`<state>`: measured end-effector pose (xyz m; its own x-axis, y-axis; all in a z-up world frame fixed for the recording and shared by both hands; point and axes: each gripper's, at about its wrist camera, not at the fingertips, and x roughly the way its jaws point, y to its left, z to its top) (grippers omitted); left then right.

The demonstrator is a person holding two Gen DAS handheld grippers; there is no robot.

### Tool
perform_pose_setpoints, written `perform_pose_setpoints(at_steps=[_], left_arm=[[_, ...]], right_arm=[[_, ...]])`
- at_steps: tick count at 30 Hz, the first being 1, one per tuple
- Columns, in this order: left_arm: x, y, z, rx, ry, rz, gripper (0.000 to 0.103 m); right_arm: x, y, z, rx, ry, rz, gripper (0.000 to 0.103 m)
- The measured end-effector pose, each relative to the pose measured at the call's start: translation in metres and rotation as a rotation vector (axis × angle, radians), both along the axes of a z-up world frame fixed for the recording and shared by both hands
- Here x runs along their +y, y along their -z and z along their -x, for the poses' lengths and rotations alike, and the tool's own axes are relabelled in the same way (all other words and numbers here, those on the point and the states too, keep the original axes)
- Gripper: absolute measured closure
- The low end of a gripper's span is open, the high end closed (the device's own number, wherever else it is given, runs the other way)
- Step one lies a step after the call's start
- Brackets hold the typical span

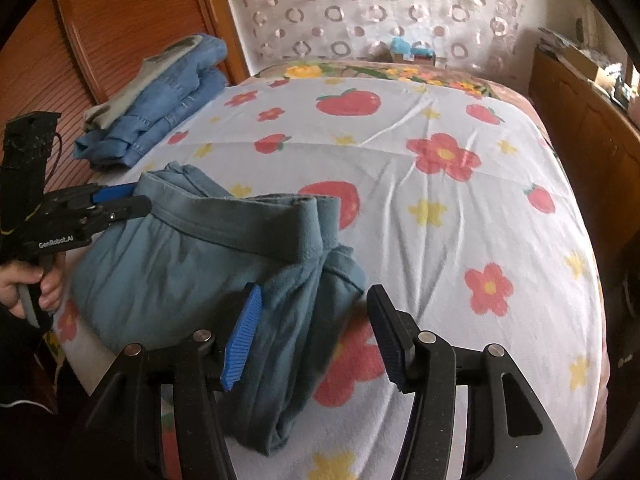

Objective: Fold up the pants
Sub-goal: 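Grip the folded teal shorts with both tools and lift them off the bed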

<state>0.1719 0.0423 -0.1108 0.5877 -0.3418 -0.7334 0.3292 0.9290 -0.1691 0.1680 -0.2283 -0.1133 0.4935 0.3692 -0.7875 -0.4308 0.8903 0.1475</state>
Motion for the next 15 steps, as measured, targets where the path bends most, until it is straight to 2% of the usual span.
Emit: perform_pose_setpoints(at_steps=[2, 3, 6, 9, 15], left_arm=[[0.0001, 0.0001, -0.0002, 0.002, -0.001, 0.002, 0.057], [0.0002, 0.0002, -0.0002, 0.002, 0.000, 0.002, 0.056], [0.0003, 0.0003, -0.0004, 0.004, -0.001, 0.004, 0.056], [0.0008, 0.0006, -0.0004, 0.006, -0.001, 0.008, 0.055], [0.0007, -0.0029, -0.0015, 0.027, -0.018, 0.021, 0.056]], right_arm=[[0.0050, 0.0000, -0.0012, -0.001, -0.016, 0.004, 0.050], [0.0073, 0.0000, -0.0017, -0.001, -0.024, 0.008, 0.056], [0.0116, 0.0003, -0.0035, -0.001, -0.038, 0.007, 0.066], [0.0112, 0.0011, -0.0046, -0.002, -0.044, 0.001, 0.071], [0.0107, 0.0033, -0.0015, -0.021, -0.059, 0.001, 0.072]])
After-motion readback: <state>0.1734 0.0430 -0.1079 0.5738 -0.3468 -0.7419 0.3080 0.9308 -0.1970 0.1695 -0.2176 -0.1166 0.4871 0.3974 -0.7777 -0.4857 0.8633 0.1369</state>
